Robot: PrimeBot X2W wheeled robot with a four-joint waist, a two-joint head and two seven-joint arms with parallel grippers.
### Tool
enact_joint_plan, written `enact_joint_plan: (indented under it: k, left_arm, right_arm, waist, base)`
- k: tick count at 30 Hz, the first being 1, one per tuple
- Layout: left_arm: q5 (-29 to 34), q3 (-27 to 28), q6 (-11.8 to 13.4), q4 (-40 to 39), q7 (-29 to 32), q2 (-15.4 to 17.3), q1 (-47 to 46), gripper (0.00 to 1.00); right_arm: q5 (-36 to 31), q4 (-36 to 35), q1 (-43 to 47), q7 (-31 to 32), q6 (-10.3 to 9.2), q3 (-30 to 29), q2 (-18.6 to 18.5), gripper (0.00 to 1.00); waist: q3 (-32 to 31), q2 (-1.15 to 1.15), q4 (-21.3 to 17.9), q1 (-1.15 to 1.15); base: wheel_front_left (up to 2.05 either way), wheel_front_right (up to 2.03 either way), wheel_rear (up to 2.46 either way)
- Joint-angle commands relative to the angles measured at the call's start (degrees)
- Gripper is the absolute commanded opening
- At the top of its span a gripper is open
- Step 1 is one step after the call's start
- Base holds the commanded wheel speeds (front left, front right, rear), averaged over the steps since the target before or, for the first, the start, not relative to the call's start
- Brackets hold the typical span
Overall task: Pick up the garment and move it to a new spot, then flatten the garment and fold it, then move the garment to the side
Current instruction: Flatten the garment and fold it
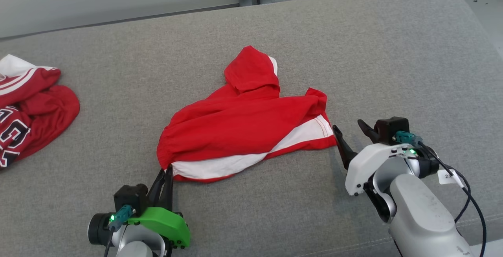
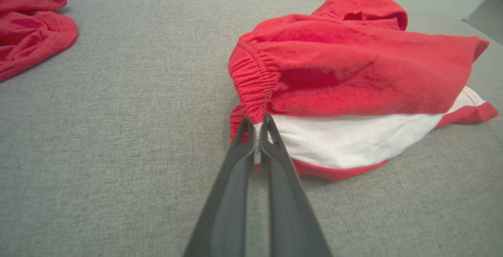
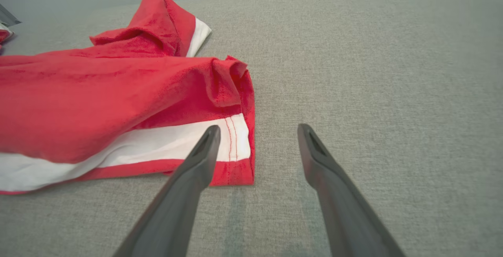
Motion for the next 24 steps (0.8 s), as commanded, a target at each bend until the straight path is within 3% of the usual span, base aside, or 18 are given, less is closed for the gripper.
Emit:
enact_joint_plan:
  k: [1, 11, 16, 20, 24]
  left_arm:
    - [0.4, 0.2, -0.2, 0.2, -0.2, -0.1, -0.8, 0.00]
    - [0.3, 0.6, -1.0, 2.8, -0.2, -0.6, -3.7, 0.00]
    - [0.4, 0.6, -1.2, 3.4, -0.2, -0.7, -4.0, 0.00]
    - [0.5, 0.4, -1.5, 3.7, -0.2, -0.8, -4.0, 0.00]
    - [0.6, 0.3, -1.5, 3.8, -0.2, -0.8, -3.8, 0.00]
  right_arm:
    - [0.9, 0.6, -0.6, 0.2, 0.00, 0.3, -0.1, 1.00]
    - [3.2, 14.8, -10.1, -0.7, 0.00, 6.5, -0.8, 0.98]
    - [4.5, 19.5, -12.7, -2.0, 0.00, 9.1, -0.4, 0.80]
    - [5.6, 22.8, -14.1, -3.0, 0.00, 11.0, -0.2, 0.72]
    - [6.8, 25.2, -15.0, -4.0, 0.00, 12.8, 0.0, 0.49]
  waist:
    - [0.7, 0.00, 0.6, 0.00]
    - [3.5, 0.00, 3.0, 0.00]
    - [3.8, 0.00, 3.7, 0.00]
    - [3.6, 0.00, 4.1, 0.00]
    - [3.3, 0.00, 4.4, 0.00]
  base:
    - [0.00, 0.00, 0.00]
    - [0.00, 0.00, 0.00]
    - [0.00, 0.00, 0.00]
    - [0.00, 0.00, 0.00]
    - [0.00, 0.00, 0.00]
